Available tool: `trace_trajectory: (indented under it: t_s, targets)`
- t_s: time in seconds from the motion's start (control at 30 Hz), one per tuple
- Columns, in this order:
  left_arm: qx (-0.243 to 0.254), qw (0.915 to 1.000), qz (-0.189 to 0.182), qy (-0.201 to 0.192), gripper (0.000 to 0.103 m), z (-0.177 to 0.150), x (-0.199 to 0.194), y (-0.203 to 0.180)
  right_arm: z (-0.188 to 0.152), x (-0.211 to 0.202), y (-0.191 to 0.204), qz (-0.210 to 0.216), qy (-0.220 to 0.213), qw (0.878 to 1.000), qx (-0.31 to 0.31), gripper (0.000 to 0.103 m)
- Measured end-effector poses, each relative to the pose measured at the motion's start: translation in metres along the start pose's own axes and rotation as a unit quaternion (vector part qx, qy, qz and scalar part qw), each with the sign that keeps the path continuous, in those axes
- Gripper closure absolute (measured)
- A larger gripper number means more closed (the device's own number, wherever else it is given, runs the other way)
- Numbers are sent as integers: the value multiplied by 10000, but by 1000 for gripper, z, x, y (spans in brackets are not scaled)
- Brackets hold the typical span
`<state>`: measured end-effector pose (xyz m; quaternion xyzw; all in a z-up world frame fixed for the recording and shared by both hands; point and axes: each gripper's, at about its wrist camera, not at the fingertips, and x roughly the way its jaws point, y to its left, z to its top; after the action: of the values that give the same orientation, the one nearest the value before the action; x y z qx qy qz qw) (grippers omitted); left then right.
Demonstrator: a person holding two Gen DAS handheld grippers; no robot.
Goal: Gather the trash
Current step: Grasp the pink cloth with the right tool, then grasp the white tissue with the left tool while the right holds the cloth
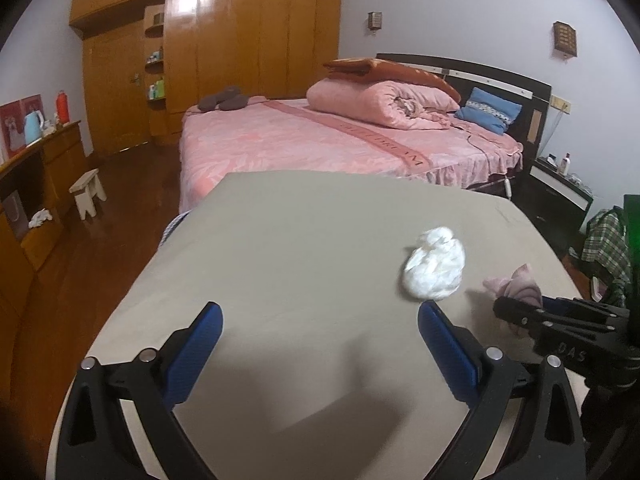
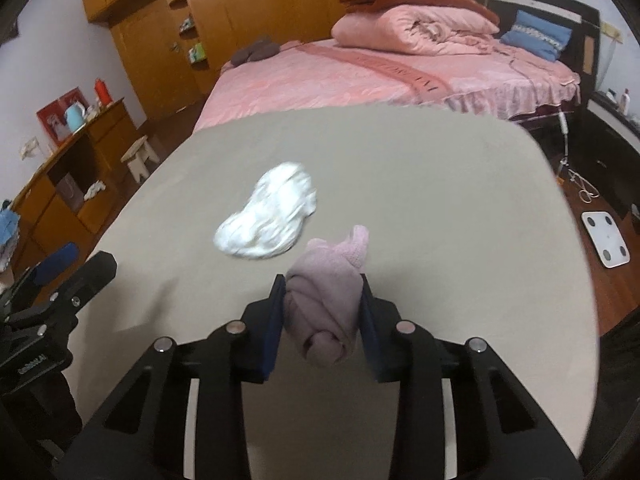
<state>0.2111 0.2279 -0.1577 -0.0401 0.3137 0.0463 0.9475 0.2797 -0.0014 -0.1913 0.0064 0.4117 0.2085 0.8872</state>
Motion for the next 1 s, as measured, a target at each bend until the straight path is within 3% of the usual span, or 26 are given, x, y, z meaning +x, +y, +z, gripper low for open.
trace_trajectory:
  t_s: [0.27,0.6,0.8,0.87,1.0]
  targets:
    - [108,9990,-428,-45,7,27,32,-40,25,-8,-49,-427,-260,9987,131,70]
    - [194,9971,-580,456,12,37,89,-75,28,-5,-85,-581,-277,9972,377,70]
    - [290,9931,-669,921,32,36,114,-87,24,-4,-88,-522,-247,9972,471,70]
    - [303,9911,-748,1062,51,33,119,-91,24,-4,-89,-504,-251,9971,517,70]
    - [265,9917,-754,1004,63,32,114,-90,26,-7,-90,-479,-279,9971,530,70]
